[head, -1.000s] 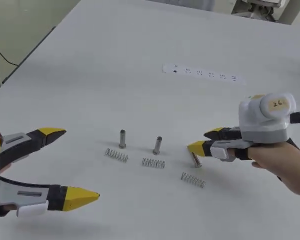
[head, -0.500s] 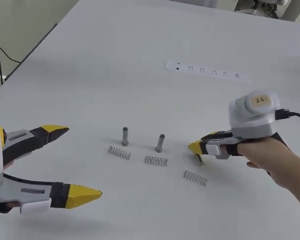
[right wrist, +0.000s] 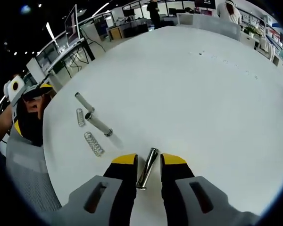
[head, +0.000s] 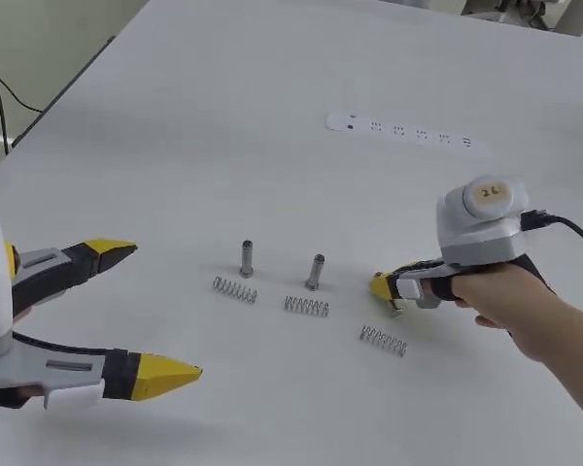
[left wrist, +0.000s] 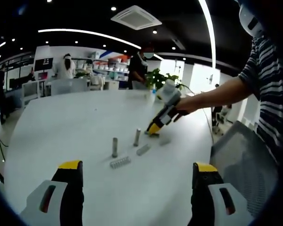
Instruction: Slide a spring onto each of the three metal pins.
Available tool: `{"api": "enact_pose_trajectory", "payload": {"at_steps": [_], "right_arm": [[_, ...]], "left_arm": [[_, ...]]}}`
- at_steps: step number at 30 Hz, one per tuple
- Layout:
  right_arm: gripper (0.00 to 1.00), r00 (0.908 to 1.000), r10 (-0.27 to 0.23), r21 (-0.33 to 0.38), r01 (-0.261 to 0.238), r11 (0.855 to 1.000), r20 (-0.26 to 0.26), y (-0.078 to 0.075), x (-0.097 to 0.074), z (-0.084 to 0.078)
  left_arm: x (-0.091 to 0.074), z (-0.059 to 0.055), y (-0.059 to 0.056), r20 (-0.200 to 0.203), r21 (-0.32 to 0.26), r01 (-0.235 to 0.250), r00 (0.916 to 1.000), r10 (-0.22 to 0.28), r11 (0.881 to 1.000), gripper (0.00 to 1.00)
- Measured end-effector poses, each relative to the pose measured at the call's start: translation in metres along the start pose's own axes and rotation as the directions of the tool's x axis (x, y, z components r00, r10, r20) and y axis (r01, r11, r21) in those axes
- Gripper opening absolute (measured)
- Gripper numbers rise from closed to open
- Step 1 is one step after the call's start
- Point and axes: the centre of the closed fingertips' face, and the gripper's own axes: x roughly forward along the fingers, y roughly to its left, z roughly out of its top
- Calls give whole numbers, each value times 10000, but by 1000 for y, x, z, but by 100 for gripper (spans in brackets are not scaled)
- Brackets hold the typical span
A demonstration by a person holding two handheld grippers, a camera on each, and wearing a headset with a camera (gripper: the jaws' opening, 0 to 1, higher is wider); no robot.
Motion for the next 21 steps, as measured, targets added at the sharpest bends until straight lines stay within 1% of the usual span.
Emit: {"api": "enact_pose_trajectory", "payload": {"at_steps": [4,7,9,10,12,13,17,18,20,21], "right_arm": [[15,10000,-22,7,22,10000,-38,1,3,1],[14,9997,-188,-224,186,9996,-123,1,4,0],[12,9993,-333,-190,330,9993,-177,-1,5,0],[11,9993,-326,-272,320,9991,-193,-1,6,0],[9,9976,-591,-735,563,9957,-361,-3,6,-1],[9,9978,-580,-844,551,9949,-327,0,7,-1],[6,9982,-472,-594,449,9972,-370,4,7,-2],[5,9980,-511,-599,489,9970,-360,4,7,-2],[5,9965,-750,-812,719,9941,-361,3,5,-4],[5,9965,-749,-876,716,9936,-360,3,4,-4]], "left_arm": [[-1,-2,1,-43,-32,-42,10000,41,10000,93],[-1,-2,2,-46,-61,-57,10000,57,10000,92],[-1,-2,2,-41,-75,-72,10000,71,9999,92],[-1,-2,2,-46,-75,-73,10000,72,9999,92],[0,-2,3,-54,-78,-70,10000,70,9999,92],[0,-2,3,-53,-77,-66,10000,65,9999,92],[2,-2,2,-79,-71,-25,10000,24,10000,92],[3,-3,2,-98,-83,-21,9999,20,10000,92],[3,-3,2,-119,-63,-56,9999,55,10000,92],[2,-3,3,-106,-65,-81,9999,80,9999,91]]}}
